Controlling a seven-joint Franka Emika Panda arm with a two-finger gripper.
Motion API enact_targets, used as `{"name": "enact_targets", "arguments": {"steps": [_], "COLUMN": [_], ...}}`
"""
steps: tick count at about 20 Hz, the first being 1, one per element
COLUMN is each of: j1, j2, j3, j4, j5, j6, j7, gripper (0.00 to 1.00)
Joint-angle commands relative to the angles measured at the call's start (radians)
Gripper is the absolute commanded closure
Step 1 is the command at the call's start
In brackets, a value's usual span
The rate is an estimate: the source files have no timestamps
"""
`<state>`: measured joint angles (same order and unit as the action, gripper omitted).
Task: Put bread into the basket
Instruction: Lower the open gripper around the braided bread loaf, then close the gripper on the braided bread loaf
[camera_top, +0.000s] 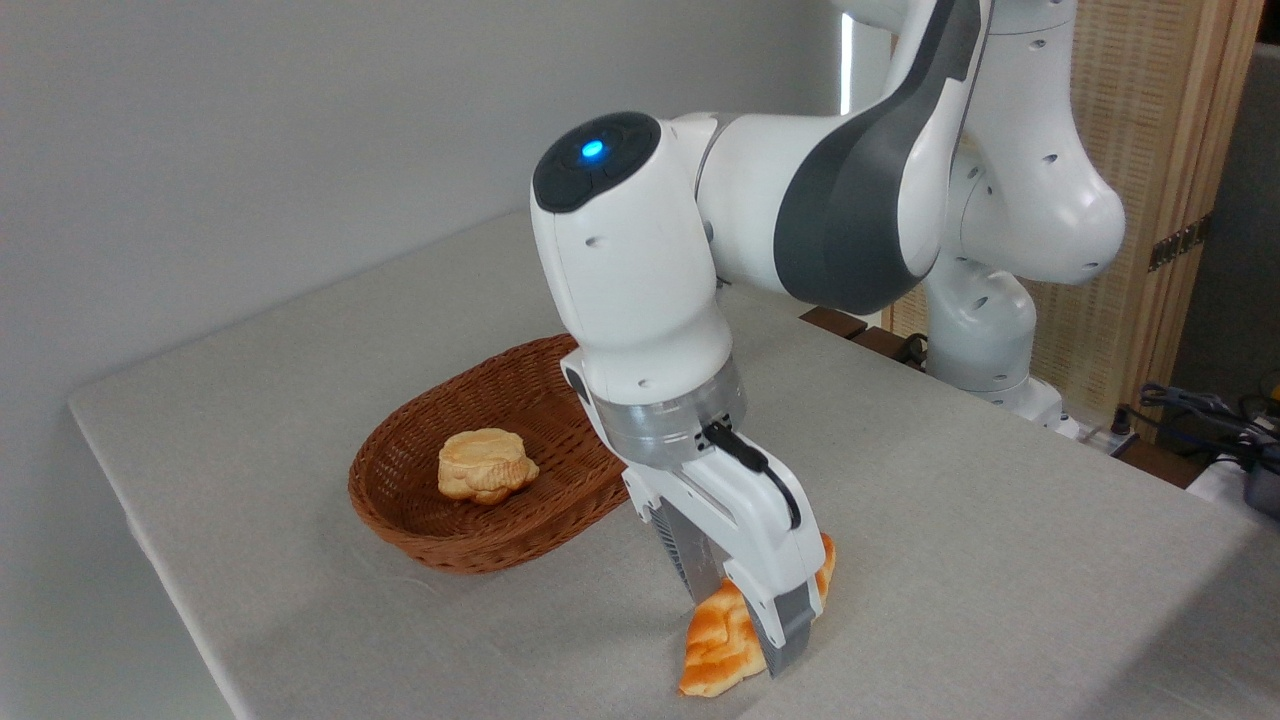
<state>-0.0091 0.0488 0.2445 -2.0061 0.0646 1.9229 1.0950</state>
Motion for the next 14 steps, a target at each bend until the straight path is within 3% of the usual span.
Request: {"name": "enact_targets", "arguments": {"steps": [1,5,11,14], "j1": [-0.008,-0.009,-0.011,-0.012], "j2": [0.045,0.069,0.074,0.074], "j3": [0.005,0.004,0.001,0.001], "j4": [-0.005,-0.005,-0.005,-0.005], "j5": [0.018,0.012,-0.003,-0.011], "j6": [-0.001,0.010,0.010,0.007], "j7": [0.011,0.006,0.005,0.008], "gripper": [0.00,0.01,0.49,0.50]}}
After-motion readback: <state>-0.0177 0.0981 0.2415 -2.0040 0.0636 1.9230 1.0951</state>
